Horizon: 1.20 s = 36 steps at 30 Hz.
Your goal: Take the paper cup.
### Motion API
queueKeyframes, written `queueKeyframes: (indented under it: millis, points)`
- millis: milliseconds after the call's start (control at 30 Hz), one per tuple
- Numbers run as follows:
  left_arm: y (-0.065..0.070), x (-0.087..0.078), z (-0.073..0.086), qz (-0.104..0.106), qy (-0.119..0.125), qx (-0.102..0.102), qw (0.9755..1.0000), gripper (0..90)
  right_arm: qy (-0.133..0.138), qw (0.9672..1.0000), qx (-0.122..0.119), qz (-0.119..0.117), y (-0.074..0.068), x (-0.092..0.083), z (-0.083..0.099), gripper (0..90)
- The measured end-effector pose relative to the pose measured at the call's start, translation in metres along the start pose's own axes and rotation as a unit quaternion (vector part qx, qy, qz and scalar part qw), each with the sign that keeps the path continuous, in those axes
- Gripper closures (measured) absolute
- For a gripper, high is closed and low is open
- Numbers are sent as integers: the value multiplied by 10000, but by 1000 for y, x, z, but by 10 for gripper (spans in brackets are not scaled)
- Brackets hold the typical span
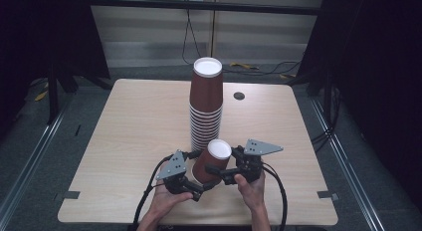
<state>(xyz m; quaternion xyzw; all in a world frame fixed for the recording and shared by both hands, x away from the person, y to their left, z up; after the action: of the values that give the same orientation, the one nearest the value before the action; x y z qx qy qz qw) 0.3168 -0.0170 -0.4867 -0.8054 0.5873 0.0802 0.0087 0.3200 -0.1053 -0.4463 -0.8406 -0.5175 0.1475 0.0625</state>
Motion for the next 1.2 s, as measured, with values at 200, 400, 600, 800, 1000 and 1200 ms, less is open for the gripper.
queueKeyframes:
  millis: [200, 400, 600, 800, 1000, 1200]
  points:
    - [0, 2, 2, 58, -32, -35, 10000, 0, 59, 10000, 13, 5, 0, 1, 2, 208]
    - [0, 5, 2, 26, -48, -60, 10000, 0, 101, 9999, 3, -27, -2, 3, 2, 208]
    - [1, 3, 3, 162, -37, -50, 9998, 87, 126, 9999, -18, -24, -2, 4, 2, 205]
    - [0, 3, 4, 175, -98, -49, 9998, 101, 109, 9999, -54, -6, -2, 4, 2, 194]
    - [-2, 0, 5, 121, -120, 8, 9999, 120, 65, 9999, 122, -36, 1, 7, 2, 176]
    - [-1, -1, 7, 128, -176, 84, 9997, 130, 57, 9999, 80, 25, 2, 9, 0, 137]
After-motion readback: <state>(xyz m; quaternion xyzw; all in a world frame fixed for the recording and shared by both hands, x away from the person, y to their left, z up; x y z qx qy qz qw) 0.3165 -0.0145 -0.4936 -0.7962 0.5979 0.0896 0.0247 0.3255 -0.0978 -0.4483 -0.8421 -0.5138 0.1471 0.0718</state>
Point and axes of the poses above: each handheld gripper's, and its own axes: x roughly forward along the jaws, z roughly out of its underside, y roughly to its right, the point moved 8 cm from there along x, roughly forward along the jaws, and after that the axes turned 1 degree about -x, right-handed, at the moved point
